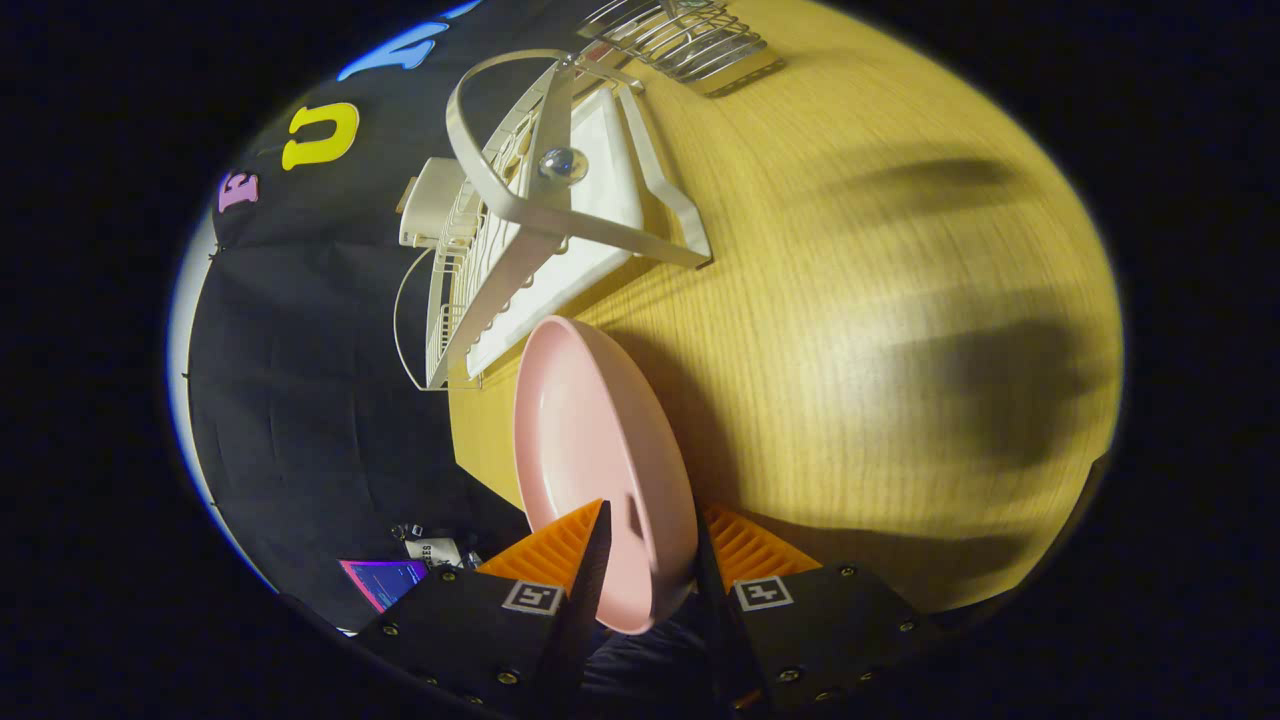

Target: Take the plate from the dish rack, then take the spoon from the basket and place it into the plate.

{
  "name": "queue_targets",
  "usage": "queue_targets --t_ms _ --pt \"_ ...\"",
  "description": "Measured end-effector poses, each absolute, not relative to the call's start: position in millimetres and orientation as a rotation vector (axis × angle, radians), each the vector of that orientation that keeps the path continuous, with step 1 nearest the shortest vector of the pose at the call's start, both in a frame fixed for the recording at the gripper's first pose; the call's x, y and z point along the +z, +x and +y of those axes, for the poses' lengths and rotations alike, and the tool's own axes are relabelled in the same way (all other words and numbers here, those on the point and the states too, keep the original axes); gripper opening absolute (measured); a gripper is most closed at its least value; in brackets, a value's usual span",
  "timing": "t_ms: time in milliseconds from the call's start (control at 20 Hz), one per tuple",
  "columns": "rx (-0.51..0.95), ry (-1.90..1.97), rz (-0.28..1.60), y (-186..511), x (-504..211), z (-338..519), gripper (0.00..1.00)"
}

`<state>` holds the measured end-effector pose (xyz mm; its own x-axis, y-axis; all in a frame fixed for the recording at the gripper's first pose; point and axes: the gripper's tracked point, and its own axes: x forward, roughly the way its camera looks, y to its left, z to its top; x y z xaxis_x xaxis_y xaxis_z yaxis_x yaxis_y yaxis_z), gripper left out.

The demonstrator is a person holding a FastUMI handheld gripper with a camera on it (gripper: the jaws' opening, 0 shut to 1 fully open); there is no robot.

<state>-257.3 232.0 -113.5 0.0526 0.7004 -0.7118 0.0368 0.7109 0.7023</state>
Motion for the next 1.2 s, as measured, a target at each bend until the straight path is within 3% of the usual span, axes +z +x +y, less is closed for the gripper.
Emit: queue_targets --t_ms 450,750,1000,1200 --pt "0.501 0.595 1.297 -228 -91 182 0.52" --pt "0.285 0.568 0.932 -136 -47 124 0.52" --pt "0.186 0.543 0.585 -70 2 107 0.52" --pt "0.099 0.538 0.429 -30 15 100 0.52"
